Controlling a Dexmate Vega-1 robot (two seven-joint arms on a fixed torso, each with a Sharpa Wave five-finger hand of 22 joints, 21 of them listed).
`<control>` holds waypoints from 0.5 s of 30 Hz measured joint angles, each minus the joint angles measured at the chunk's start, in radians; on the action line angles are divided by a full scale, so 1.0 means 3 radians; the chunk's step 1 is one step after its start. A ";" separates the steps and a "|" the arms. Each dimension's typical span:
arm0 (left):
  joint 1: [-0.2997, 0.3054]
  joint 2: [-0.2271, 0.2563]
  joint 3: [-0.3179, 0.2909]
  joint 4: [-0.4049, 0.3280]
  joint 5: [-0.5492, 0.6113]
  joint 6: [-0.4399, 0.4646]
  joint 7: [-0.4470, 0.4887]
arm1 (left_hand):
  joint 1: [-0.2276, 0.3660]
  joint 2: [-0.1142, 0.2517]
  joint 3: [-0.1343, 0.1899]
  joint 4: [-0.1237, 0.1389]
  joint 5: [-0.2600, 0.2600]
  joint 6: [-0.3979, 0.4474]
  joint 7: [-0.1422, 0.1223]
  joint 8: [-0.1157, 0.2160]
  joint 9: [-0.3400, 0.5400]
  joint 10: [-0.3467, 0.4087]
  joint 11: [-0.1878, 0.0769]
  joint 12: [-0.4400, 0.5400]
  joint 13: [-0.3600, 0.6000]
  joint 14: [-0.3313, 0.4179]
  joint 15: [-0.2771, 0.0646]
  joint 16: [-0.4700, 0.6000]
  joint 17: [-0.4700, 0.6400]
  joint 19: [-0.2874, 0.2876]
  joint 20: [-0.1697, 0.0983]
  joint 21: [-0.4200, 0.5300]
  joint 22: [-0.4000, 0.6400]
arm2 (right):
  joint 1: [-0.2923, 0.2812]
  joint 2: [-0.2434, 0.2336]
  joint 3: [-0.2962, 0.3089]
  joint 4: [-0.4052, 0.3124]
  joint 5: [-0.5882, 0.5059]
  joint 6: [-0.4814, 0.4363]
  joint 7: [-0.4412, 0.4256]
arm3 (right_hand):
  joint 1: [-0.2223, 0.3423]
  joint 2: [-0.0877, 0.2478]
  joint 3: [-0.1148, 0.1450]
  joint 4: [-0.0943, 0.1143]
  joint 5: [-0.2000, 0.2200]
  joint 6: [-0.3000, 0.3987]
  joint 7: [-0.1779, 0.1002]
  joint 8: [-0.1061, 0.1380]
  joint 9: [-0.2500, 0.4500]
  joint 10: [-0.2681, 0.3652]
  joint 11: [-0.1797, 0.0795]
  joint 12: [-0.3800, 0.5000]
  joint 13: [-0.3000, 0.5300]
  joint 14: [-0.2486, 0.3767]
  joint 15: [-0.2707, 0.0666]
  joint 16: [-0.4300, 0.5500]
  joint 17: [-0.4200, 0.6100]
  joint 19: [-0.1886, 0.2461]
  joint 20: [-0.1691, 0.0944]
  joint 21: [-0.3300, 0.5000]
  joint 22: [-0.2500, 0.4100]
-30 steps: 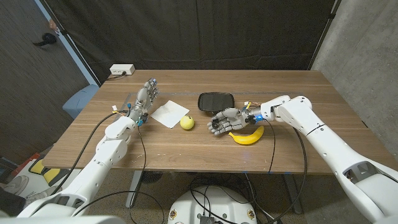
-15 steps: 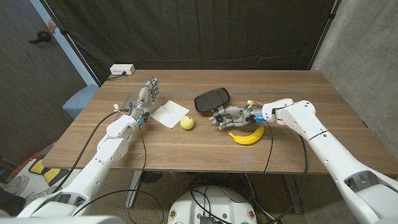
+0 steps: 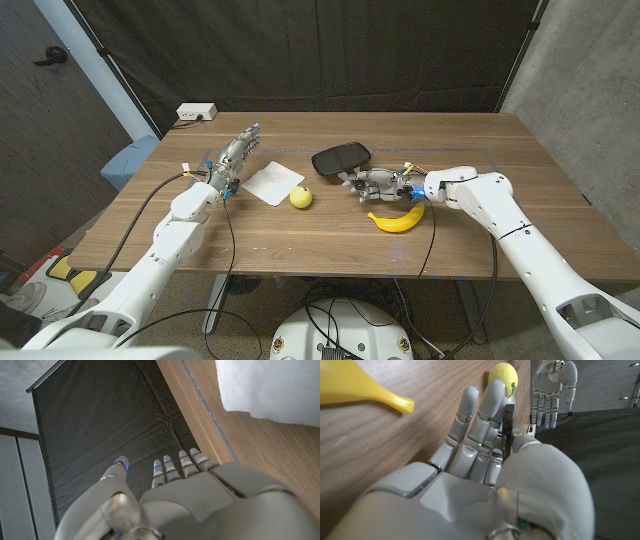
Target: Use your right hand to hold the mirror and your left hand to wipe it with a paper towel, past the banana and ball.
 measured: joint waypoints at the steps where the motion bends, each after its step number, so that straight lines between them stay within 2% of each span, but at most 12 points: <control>1: 0.0000 0.0000 0.0000 0.0000 0.0011 0.0007 0.0010 | 0.0043 -0.0004 0.0009 -0.0021 -0.0024 0.0057 0.0010 0.0000 0.0003 0.0068 0.0000 0.0007 0.0000 0.0064 -0.0004 0.0000 0.0005 0.0027 0.0012 0.0010 0.0010 | -0.0029 0.0013 0.0016 -0.0012 0.0001 0.0035 -0.0031 | 0.0015 0.0003 0.0000 0.0000 0.0000 0.0015 0.0005 0.0000 0.0011 0.0009 0.0003 0.0000 0.0003 0.0007 0.0002 0.0011 0.0016 -0.0011 -0.0011 0.0020 0.0007; 6: 0.0117 0.0169 0.0002 -0.0338 0.0235 0.0206 0.0147 | 0.0181 -0.0045 0.0036 -0.0127 -0.0104 0.0267 0.0104 0.0026 0.0007 0.0353 -0.0014 0.0025 0.0016 0.0357 -0.0010 0.0052 0.0031 0.0224 0.0044 0.0115 0.0028 | -0.0113 0.0046 0.0066 -0.0034 0.0003 0.0170 -0.0120 | 0.0027 -0.0010 -0.0037 -0.0009 0.0014 0.0022 0.0000 0.0011 0.0058 0.0019 0.0003 0.0027 0.0043 0.0020 0.0005 0.0038 0.0082 -0.0041 -0.0006 0.0074 0.0025; 9: 0.0152 0.0240 0.0001 -0.0457 0.0350 0.0346 0.0191 | 0.0254 -0.0043 0.0054 -0.0166 -0.0111 0.0287 0.0125 0.0011 0.0007 0.0413 -0.0008 0.0025 0.0016 0.0462 -0.0011 0.0072 0.0046 0.0305 0.0090 0.0153 0.0041 | -0.0166 0.0067 0.0093 -0.0046 0.0002 0.0281 -0.0165 | 0.0028 -0.0010 -0.0060 -0.0005 0.0015 0.0029 -0.0006 0.0017 0.0078 0.0026 -0.0003 0.0052 0.0068 0.0016 0.0015 0.0062 0.0125 -0.0065 0.0006 0.0114 0.0040; 10: 0.0187 0.0315 -0.0002 -0.0572 0.0397 0.0405 0.0204 | 0.0295 -0.0054 0.0061 -0.0182 -0.0111 0.0300 0.0138 0.0005 0.0007 0.0427 -0.0003 0.0025 0.0016 0.0485 -0.0013 0.0077 0.0055 0.0323 0.0094 0.0168 0.0044 | -0.0187 0.0075 0.0103 -0.0048 0.0002 0.0304 -0.0172 | 0.0028 -0.0010 -0.0069 -0.0014 0.0015 0.0030 -0.0006 0.0016 0.0090 0.0030 -0.0006 0.0065 0.0078 0.0016 0.0016 0.0076 0.0142 -0.0065 0.0006 0.0128 0.0040; 12: 0.0190 0.0321 -0.0003 -0.0583 0.0487 0.0526 0.0219 | 0.0300 -0.0058 0.0074 -0.0194 -0.0111 0.0305 0.0143 0.0005 0.0007 0.0435 -0.0012 0.0025 0.0015 0.0504 -0.0008 0.0077 0.0062 0.0352 0.0111 0.0181 0.0044 | -0.0229 0.0091 0.0125 -0.0048 0.0001 0.0334 -0.0181 | 0.0028 -0.0010 -0.0078 -0.0004 0.0038 0.0040 -0.0004 0.0016 0.0108 0.0030 -0.0005 0.0065 0.0095 0.0018 0.0017 0.0095 0.0177 -0.0065 0.0006 0.0166 0.0054; 13: 0.0223 0.0414 -0.0010 -0.0716 0.0526 0.0578 0.0220 | 0.0345 -0.0069 0.0068 -0.0207 -0.0111 0.0305 0.0143 0.0005 0.0007 0.0445 -0.0021 0.0020 0.0015 0.0514 -0.0017 0.0077 0.0062 0.0363 0.0100 0.0181 0.0044 | -0.0245 0.0098 0.0135 -0.0048 0.0000 0.0438 -0.0203 | 0.0068 0.0003 -0.0093 -0.0009 0.0039 0.0040 -0.0004 0.0016 0.0115 0.0031 -0.0005 0.0072 0.0104 0.0018 0.0017 0.0101 0.0192 -0.0065 0.0006 0.0177 0.0056; 14: 0.0223 0.0414 -0.0010 -0.0716 0.0564 0.0629 0.0221 | 0.0367 -0.0090 0.0075 -0.0232 -0.0111 0.0305 0.0143 -0.0008 0.0008 0.0445 -0.0021 0.0010 0.0015 0.0519 -0.0022 0.0077 0.0062 0.0369 0.0095 0.0189 0.0044 | -0.0262 0.0107 0.0145 -0.0048 0.0000 0.0438 -0.0203 | 0.0069 0.0004 -0.0102 -0.0019 0.0039 0.0040 -0.0004 0.0016 0.0123 0.0031 -0.0005 0.0081 0.0106 0.0023 0.0022 0.0103 0.0206 -0.0065 0.0006 0.0188 0.0056; 15: 0.0254 0.0510 -0.0017 -0.0844 0.0602 0.0679 0.0221 | 0.0383 -0.0089 0.0078 -0.0254 -0.0111 0.0305 0.0143 -0.0018 0.0018 0.0445 -0.0021 0.0009 0.0015 0.0526 -0.0015 0.0077 0.0062 0.0370 0.0093 0.0194 0.0044 | -0.0277 0.0115 0.0153 -0.0048 0.0001 0.0548 -0.0218 | 0.0070 0.0005 -0.0102 -0.0018 0.0039 0.0040 -0.0004 0.0016 0.0127 0.0032 -0.0004 0.0090 0.0108 0.0023 0.0022 0.0103 0.0212 -0.0065 0.0006 0.0201 0.0056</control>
